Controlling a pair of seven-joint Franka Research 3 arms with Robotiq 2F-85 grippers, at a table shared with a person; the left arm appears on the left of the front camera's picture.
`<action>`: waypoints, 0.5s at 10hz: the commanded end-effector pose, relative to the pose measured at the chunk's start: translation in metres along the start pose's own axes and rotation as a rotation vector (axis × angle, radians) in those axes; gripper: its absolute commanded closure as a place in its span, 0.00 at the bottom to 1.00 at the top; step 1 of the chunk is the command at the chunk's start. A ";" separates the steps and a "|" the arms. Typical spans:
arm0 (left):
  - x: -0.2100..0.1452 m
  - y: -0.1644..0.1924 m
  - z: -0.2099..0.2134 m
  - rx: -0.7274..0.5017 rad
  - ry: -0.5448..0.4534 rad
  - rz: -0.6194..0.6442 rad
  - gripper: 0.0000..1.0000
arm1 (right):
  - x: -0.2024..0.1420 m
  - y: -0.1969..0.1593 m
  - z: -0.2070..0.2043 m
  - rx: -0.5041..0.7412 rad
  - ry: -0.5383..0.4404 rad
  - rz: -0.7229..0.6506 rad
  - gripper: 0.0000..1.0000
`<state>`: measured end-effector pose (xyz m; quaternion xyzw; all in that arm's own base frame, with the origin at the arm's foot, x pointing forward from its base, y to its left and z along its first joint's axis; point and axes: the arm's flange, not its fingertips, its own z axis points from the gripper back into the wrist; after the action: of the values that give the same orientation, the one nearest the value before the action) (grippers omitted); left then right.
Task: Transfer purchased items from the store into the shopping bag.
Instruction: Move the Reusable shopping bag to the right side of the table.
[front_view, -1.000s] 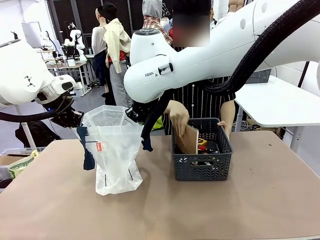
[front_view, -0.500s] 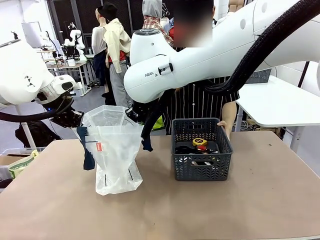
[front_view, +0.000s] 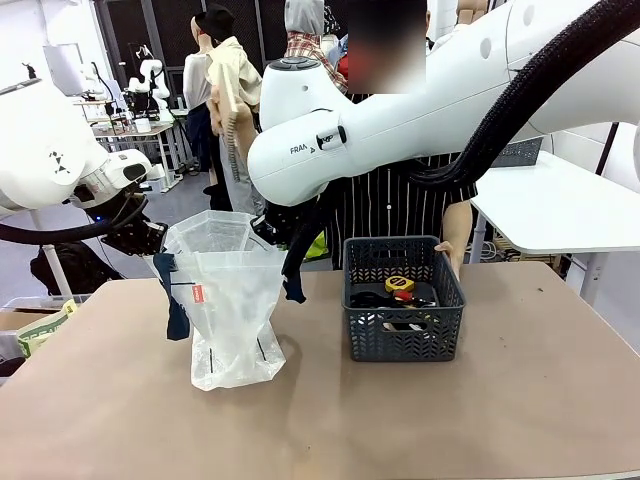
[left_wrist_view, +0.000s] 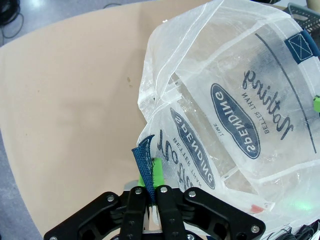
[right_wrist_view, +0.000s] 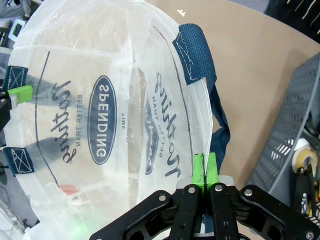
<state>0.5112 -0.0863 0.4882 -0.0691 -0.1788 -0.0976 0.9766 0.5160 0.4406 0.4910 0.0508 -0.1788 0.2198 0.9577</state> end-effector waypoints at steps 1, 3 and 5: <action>-0.003 0.000 0.003 0.017 -0.001 0.012 1.00 | 0.000 0.000 0.000 -0.008 -0.004 -0.019 1.00; -0.003 0.000 0.003 0.017 -0.001 0.012 1.00 | 0.000 0.000 0.000 -0.008 -0.004 -0.019 1.00; -0.003 0.000 0.003 0.017 -0.001 0.012 1.00 | 0.000 0.000 0.000 -0.008 -0.004 -0.019 1.00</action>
<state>0.5110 -0.0870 0.4880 -0.0692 -0.1785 -0.0981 0.9766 0.5157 0.4410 0.4909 0.0509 -0.1787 0.2201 0.9576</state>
